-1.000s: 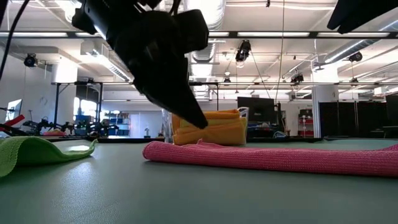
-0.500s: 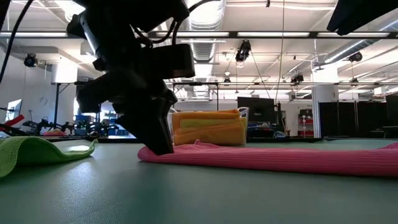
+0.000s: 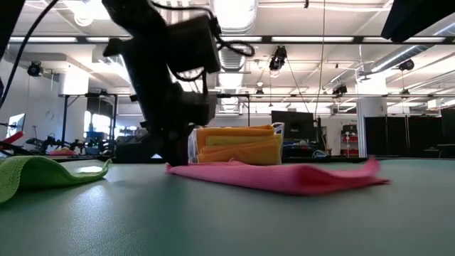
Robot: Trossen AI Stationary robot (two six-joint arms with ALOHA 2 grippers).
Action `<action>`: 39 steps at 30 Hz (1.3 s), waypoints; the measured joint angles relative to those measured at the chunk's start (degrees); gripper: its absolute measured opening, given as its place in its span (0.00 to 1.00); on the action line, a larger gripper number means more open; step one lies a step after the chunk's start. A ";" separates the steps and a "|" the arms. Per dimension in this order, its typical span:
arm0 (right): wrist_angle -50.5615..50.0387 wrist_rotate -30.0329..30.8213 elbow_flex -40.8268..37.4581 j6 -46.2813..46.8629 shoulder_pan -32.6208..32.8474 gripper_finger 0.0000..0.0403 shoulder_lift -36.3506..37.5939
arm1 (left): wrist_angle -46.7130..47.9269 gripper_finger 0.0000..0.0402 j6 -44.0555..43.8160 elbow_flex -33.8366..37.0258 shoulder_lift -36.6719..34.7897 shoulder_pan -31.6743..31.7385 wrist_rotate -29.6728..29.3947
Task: Fold microfiber towels
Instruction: Fold the pink microfiber towel
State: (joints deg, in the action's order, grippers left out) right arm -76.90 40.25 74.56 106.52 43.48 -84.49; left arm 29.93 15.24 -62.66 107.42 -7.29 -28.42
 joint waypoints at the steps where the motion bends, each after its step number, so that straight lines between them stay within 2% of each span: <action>1: 0.14 0.00 0.00 0.00 0.00 0.21 0.00 | 0.35 0.00 1.48 -0.01 0.03 1.11 -1.19; 6: 1.16 -0.05 0.00 0.00 0.00 0.20 0.00 | 4.33 0.00 3.48 -1.33 -0.11 6.15 -3.64; 10: 1.35 -0.17 0.00 -0.09 0.00 0.20 0.00 | 7.71 0.00 3.13 -1.94 -1.46 7.51 -3.66; 14: 1.38 -0.17 0.00 -0.82 0.00 0.18 0.00 | 8.53 0.00 1.86 -1.92 -4.19 6.70 -3.60; 20: 1.39 -0.15 0.00 -2.50 0.00 0.18 0.00 | 8.17 0.00 -7.89 -1.95 -6.90 3.45 -1.76; 24: 1.35 -0.16 0.00 -3.75 0.00 0.18 0.00 | 7.63 0.01 -8.84 -1.96 -8.31 1.31 -0.51; 29: 1.32 -0.13 -0.02 -5.98 0.00 0.17 0.00 | 8.26 0.09 -9.23 -3.27 -9.95 -0.79 -0.18; 32: 1.37 -0.08 -0.02 -8.22 0.00 0.18 0.00 | 8.54 0.18 -14.15 -5.92 -10.17 -1.43 0.27; 35: 1.42 0.08 -0.02 -12.04 0.00 0.18 0.00 | 8.57 0.28 -20.31 -9.00 -10.22 -1.62 5.28; 39: 1.80 0.09 -0.02 -18.87 0.00 0.19 0.00 | 5.14 0.37 -27.42 -11.18 -10.22 -1.99 16.90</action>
State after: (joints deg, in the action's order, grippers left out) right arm -75.09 40.34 74.54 87.65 43.48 -84.49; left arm 35.06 -12.18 -73.84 97.21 -9.28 -11.53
